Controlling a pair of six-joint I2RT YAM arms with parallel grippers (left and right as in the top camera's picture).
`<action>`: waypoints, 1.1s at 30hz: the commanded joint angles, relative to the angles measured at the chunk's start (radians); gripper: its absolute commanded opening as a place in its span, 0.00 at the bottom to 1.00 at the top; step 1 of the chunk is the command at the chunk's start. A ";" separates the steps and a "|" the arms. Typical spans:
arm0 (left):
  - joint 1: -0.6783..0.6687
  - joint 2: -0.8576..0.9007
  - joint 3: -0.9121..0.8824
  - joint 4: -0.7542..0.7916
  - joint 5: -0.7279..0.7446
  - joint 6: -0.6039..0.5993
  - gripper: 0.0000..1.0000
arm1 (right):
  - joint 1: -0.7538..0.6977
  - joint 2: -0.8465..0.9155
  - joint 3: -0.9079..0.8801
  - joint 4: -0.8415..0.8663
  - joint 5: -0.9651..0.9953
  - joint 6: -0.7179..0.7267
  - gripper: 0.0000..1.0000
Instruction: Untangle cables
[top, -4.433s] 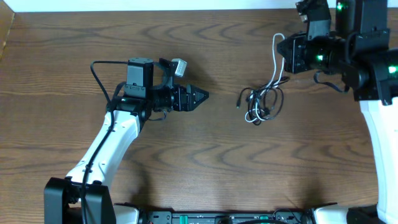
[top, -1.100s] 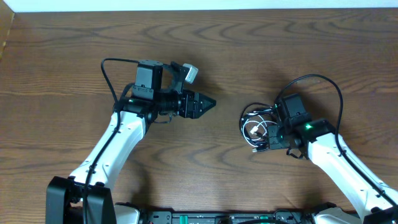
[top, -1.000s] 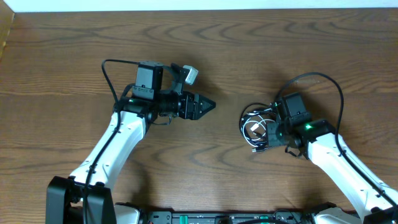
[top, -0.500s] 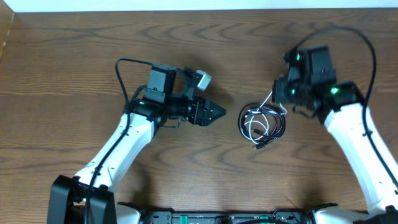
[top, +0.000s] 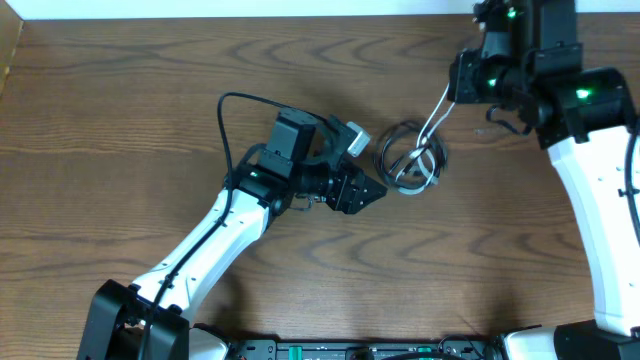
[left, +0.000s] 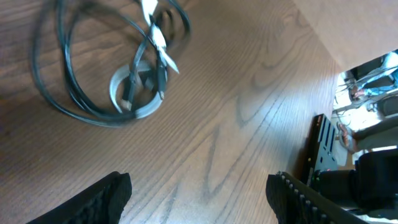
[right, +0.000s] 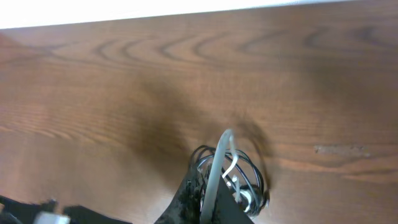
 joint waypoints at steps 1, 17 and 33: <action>-0.021 0.005 -0.006 0.007 -0.056 0.017 0.74 | -0.012 0.007 0.042 -0.019 -0.006 -0.014 0.01; -0.065 0.111 -0.006 0.149 -0.201 0.017 0.76 | -0.014 0.006 0.043 -0.153 -0.200 -0.087 0.01; -0.065 0.287 -0.006 0.497 -0.228 0.017 0.82 | -0.014 -0.134 0.043 -0.335 -0.370 -0.183 0.01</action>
